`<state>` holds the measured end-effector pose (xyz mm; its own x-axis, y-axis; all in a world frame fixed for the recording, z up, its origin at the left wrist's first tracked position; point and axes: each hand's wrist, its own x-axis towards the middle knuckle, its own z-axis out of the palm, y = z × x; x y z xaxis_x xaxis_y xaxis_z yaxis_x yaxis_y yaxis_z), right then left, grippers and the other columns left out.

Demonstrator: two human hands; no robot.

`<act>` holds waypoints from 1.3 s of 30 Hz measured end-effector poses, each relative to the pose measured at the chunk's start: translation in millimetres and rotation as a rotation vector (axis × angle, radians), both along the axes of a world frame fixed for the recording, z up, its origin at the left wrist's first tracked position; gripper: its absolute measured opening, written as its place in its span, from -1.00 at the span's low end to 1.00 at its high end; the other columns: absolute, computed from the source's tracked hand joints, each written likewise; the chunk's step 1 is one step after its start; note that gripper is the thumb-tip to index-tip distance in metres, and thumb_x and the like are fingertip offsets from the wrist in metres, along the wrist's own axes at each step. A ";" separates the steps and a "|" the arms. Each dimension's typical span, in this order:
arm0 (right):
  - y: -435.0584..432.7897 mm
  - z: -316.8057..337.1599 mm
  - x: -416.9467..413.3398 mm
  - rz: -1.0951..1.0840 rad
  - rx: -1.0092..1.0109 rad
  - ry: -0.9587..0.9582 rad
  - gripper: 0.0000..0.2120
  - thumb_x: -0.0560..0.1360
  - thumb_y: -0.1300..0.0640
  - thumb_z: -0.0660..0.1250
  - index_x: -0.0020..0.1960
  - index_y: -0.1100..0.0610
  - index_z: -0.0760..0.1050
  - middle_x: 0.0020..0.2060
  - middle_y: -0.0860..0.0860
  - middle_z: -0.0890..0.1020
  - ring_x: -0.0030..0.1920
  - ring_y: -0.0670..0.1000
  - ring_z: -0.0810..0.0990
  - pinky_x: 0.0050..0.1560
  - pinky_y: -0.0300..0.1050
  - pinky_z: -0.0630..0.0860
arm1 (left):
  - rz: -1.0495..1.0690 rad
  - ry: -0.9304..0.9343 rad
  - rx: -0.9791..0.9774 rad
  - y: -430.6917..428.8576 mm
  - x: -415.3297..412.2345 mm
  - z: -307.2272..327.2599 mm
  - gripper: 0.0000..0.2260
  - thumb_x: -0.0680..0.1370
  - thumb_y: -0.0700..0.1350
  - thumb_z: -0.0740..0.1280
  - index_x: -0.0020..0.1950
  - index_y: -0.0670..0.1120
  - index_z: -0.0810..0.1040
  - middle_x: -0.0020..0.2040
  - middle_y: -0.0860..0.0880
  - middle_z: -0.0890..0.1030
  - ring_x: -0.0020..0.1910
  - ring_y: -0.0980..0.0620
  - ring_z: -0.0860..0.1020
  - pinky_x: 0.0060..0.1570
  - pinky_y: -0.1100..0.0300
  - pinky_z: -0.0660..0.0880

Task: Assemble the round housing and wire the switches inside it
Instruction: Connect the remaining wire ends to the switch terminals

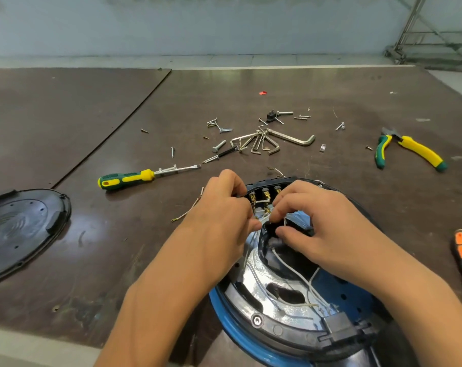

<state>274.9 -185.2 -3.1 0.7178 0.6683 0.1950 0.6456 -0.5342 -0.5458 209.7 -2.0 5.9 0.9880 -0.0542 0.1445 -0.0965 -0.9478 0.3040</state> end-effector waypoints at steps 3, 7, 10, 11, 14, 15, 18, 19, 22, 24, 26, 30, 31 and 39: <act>-1.3 -1.0 -1.2 -0.021 0.006 -0.029 -0.64 0.46 0.18 0.47 0.21 -0.07 0.52 0.10 -0.20 0.51 0.13 -0.18 0.45 0.14 -0.42 0.29 | 0.008 0.010 0.057 -1.3 3.7 -1.1 -0.76 0.60 0.07 0.30 -0.04 -0.08 0.62 0.16 0.08 0.27 0.18 0.09 0.28 0.06 0.11 0.42; -4.2 2.6 -1.7 -0.042 -0.008 -0.042 -0.49 0.48 0.15 0.44 0.39 -0.05 0.41 0.24 -0.19 0.46 0.23 -0.12 0.40 0.19 -0.41 0.27 | -0.007 0.044 0.084 -0.3 11.5 -1.4 -0.74 0.61 0.06 0.29 -0.02 -0.10 0.64 0.15 0.07 0.26 0.21 0.05 0.28 0.12 0.07 0.41; -3.6 12.3 2.9 -0.007 -0.045 -0.066 -0.42 0.48 0.15 0.44 0.45 -0.03 0.37 0.37 -0.16 0.39 0.38 -0.07 0.32 0.31 -0.31 0.25 | -0.025 0.031 0.064 -0.2 13.1 -0.7 -0.77 0.60 0.04 0.31 -0.04 -0.10 0.63 0.14 0.05 0.26 0.19 0.04 0.30 0.10 0.04 0.40; -2.0 15.5 6.0 0.005 -0.079 -0.060 -0.39 0.48 0.13 0.44 0.48 -0.03 0.32 0.42 -0.15 0.35 0.43 -0.07 0.27 0.38 -0.25 0.24 | -0.034 0.015 0.056 -0.2 12.6 -0.9 -0.78 0.59 0.04 0.32 -0.04 -0.09 0.63 0.13 0.05 0.26 0.17 0.04 0.30 0.09 0.03 0.41; 8.0 19.8 14.5 0.053 -0.161 -0.012 -0.31 0.49 0.10 0.40 0.54 -0.04 0.20 0.46 -0.13 0.31 0.46 -0.07 0.25 0.44 -0.13 0.28 | -0.061 -0.025 0.037 -0.1 10.2 -1.7 -0.81 0.58 0.04 0.34 -0.05 -0.06 0.61 0.10 0.09 0.23 0.10 0.09 0.31 -0.01 0.15 0.38; 11.6 19.2 15.5 0.076 -0.164 0.000 -0.32 0.49 0.10 0.40 0.54 -0.05 0.21 0.44 -0.13 0.34 0.43 -0.07 0.29 0.41 -0.11 0.31 | -0.072 -0.035 0.033 0.2 9.2 -1.8 -0.83 0.57 0.04 0.35 -0.05 -0.05 0.61 0.09 0.11 0.22 0.06 0.12 0.30 -0.06 0.22 0.33; 17.4 13.8 17.3 0.121 -0.164 -0.037 -0.45 0.48 0.06 0.42 0.43 -0.09 0.33 0.30 -0.14 0.44 0.31 -0.06 0.37 0.32 -0.06 0.38 | -0.093 -0.066 0.023 2.0 8.5 -1.3 -0.85 0.57 0.02 0.35 -0.06 -0.05 0.59 0.09 0.11 0.25 0.00 0.15 0.29 -0.13 0.27 0.27; 16.9 12.2 18.1 0.109 -0.139 -0.046 -0.51 0.48 0.04 0.43 0.37 -0.09 0.38 0.24 -0.14 0.47 0.27 -0.07 0.40 0.28 -0.05 0.40 | -0.092 -0.073 0.014 2.6 7.9 -1.1 -0.83 0.56 0.03 0.34 -0.06 -0.06 0.59 0.10 0.10 0.28 0.00 0.14 0.31 -0.13 0.25 0.29; 13.5 10.1 21.5 0.075 -0.040 -0.043 -0.70 0.46 -0.04 0.51 0.13 -0.08 0.51 0.11 -0.14 0.51 0.15 -0.08 0.48 0.18 -0.05 0.45 | -0.078 -0.083 -0.006 3.8 8.2 -0.1 -0.74 0.54 0.08 0.28 -0.06 -0.09 0.62 0.13 0.03 0.37 0.03 0.04 0.39 -0.04 0.06 0.42; 12.8 10.1 21.6 0.076 -0.027 -0.037 -0.83 0.44 -0.06 0.53 -0.06 -0.09 0.56 0.10 -0.15 0.51 0.14 -0.09 0.49 0.16 -0.08 0.45 | -0.062 -0.064 -0.007 3.8 8.4 1.2 -0.71 0.54 0.10 0.25 -0.05 -0.09 0.63 0.13 0.03 0.37 0.05 0.03 0.40 0.00 0.00 0.43; 12.9 10.4 20.2 0.066 -0.044 -0.026 -0.86 0.43 -0.07 0.53 -0.19 -0.12 0.58 0.14 -0.15 0.51 0.19 -0.10 0.48 0.19 -0.07 0.45 | -0.043 -0.050 -0.022 4.3 7.9 0.7 -0.74 0.55 0.09 0.27 -0.04 -0.07 0.63 0.14 0.05 0.35 0.06 0.05 0.39 0.00 0.02 0.44; 15.3 13.1 16.9 0.048 -0.076 0.005 -0.82 0.40 -0.05 0.56 -0.26 -0.19 0.57 0.20 -0.15 0.50 0.25 -0.12 0.45 0.22 -0.02 0.47 | -0.019 0.007 -0.037 6.0 7.9 -4.8 -0.78 0.56 0.11 0.31 -0.04 -0.01 0.64 0.20 0.11 0.30 0.16 0.12 0.37 0.08 0.12 0.43; 15.4 13.4 16.7 0.045 -0.081 0.011 -0.82 0.40 -0.05 0.56 -0.27 -0.20 0.57 0.21 -0.16 0.49 0.25 -0.12 0.44 0.22 -0.03 0.47 | -0.014 0.020 -0.048 6.6 7.9 -6.2 -0.78 0.56 0.12 0.31 -0.03 0.01 0.65 0.23 0.12 0.30 0.21 0.13 0.36 0.13 0.13 0.43; 15.7 12.7 17.3 0.028 -0.078 0.050 -0.90 0.44 -0.04 0.52 -0.20 -0.18 0.62 0.26 -0.16 0.44 0.31 -0.14 0.39 0.27 -0.05 0.43 | 0.010 -0.020 -0.108 3.3 7.9 -10.3 -0.87 0.54 0.04 0.39 -0.11 0.04 0.69 0.29 0.10 0.35 0.30 0.14 0.40 0.21 0.14 0.45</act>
